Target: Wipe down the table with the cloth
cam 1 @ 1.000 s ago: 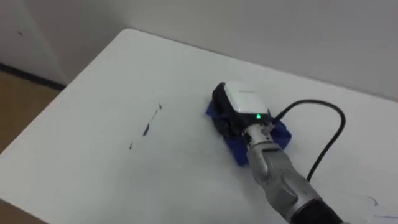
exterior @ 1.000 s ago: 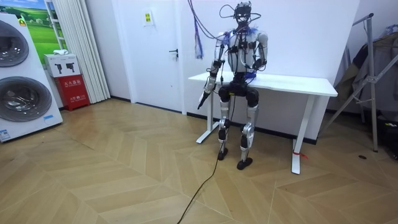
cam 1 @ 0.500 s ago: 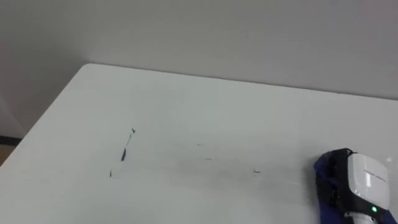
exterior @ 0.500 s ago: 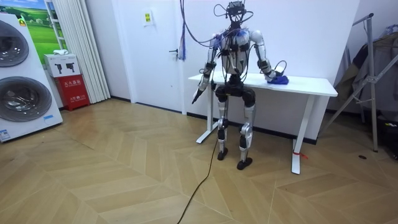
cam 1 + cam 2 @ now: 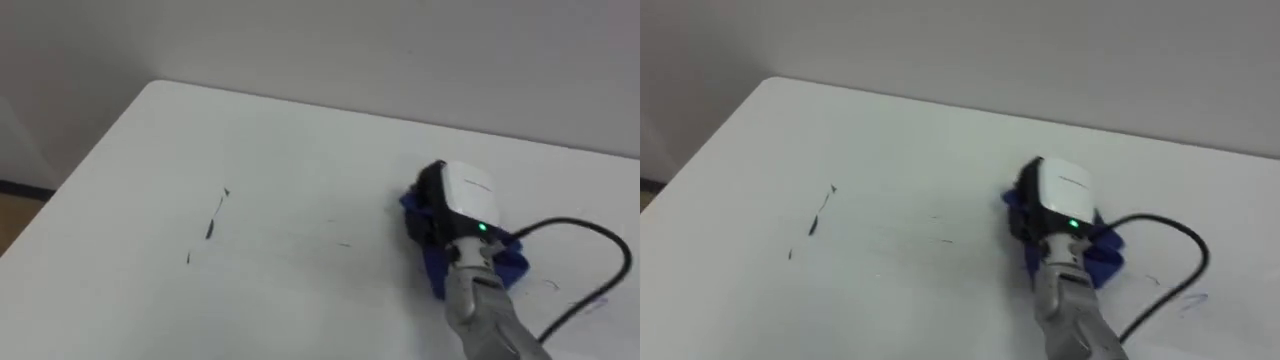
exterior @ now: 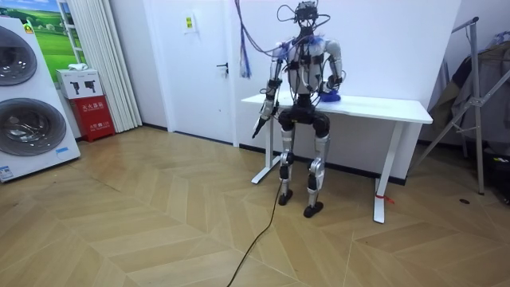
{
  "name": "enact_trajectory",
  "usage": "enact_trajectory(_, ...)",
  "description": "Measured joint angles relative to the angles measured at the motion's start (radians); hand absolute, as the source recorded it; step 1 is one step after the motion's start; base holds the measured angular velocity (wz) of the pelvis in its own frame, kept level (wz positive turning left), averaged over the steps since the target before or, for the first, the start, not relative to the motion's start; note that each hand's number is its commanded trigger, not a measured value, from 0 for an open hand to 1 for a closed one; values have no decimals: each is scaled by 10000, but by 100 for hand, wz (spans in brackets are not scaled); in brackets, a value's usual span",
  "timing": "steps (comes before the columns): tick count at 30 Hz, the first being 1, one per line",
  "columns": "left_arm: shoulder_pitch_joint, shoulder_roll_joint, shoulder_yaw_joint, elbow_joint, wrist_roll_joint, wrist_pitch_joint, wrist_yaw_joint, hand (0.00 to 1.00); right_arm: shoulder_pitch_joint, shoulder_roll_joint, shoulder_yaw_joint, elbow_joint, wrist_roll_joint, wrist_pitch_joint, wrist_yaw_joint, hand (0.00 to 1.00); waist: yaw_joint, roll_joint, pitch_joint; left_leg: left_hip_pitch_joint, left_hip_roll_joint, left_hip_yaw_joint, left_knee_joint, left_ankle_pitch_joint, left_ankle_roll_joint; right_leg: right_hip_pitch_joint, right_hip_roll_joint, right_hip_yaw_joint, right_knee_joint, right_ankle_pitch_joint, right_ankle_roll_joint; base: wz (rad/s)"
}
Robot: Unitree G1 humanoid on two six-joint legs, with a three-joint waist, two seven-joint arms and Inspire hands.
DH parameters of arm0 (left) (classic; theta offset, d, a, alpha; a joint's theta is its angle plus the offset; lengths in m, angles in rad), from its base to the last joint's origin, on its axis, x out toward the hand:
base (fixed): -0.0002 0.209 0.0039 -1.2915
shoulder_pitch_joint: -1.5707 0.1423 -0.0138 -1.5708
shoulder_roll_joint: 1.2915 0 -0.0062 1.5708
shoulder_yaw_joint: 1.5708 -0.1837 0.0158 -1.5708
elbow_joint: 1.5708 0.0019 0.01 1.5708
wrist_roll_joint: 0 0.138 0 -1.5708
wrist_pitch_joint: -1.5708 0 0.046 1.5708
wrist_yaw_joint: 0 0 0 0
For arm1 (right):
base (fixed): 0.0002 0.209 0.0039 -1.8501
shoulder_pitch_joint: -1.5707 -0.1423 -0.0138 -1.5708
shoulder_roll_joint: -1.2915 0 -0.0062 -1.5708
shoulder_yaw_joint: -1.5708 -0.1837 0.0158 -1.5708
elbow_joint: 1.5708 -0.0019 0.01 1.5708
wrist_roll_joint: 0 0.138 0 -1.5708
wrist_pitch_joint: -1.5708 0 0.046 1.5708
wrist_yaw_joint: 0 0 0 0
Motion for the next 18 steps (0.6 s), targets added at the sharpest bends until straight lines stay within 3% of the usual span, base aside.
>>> enact_trajectory(1, 63, -27, 73, -35, 0, 10, -9, 0, 13, -1, -2, 2, -50, -1, 70, 100, 73, 2, -1, 2, 1, -25, -1, -5, -2, 14, 1, -18, 2, -5, 7, 21)
enact_trajectory(3, 280, -172, 99, -385, -1, 133, -58, 0, 53, -131, -92, 10, -132, -23, 107, 100, 67, 32, 178, -110, -5, -170, -19, -5, 3, -3, -10, -108, -16, -5, 11, 8)
enact_trajectory(7, 527, -193, 346, -398, -5, 124, -87, 0, 688, -142, -704, 598, -493, -1111, -730, 100, -418, 101, 166, 11, -27, -228, 9, -3, 22, 170, -65, -257, -78, -7, 15, 13)
enact_trajectory(9, 603, -66, 693, -342, 55, 40, -84, 0, 1690, -284, -1325, 768, -735, -1661, -1619, 100, -670, 82, 34, 221, -76, -210, -6, -61, 65, 460, -105, -268, -168, -48, 80, 4)
enact_trajectory(10, 607, -46, 833, -313, 97, 22, -85, 0, 1991, -349, -1548, 769, -739, -1803, -1846, 100, -783, 71, 14, 275, -87, -215, 20, -92, 80, 537, -119, -269, -163, -58, 96, 0)
enact_trajectory(12, 890, 67, 1451, -319, 121, -56, -46, 0, 3340, -735, -2470, 769, -542, -2110, -2837, 100, -1074, 4, -203, 427, -155, -215, 11, -156, 128, 685, -199, -188, -114, -133, 166, -9)
enact_trajectory(13, 944, 100, 1569, -329, 149, -66, -13, 0, 3608, -790, -2727, 774, -479, -2140, -2992, 100, -1149, -19, -245, 461, -175, -221, 19, -169, 135, 731, -204, -157, -141, -140, 177, -12)
enact_trajectory(15, 1126, 156, 1836, -399, 184, -82, 36, 0, 4133, -934, -3688, 1126, -127, -2234, -3366, 100, -1505, -42, -260, 624, -233, -213, 95, -229, 158, 883, -244, -16, -152, -184, 238, -7)
enact_trajectory(18, 1027, 174, 1833, -425, 181, -221, 28, 0, 4177, -1041, -4183, 1576, 437, -2276, -3435, 100, -1616, -51, -263, 738, -247, -74, 107, -235, 179, 920, -293, 74, -118, -238, 341, -12)
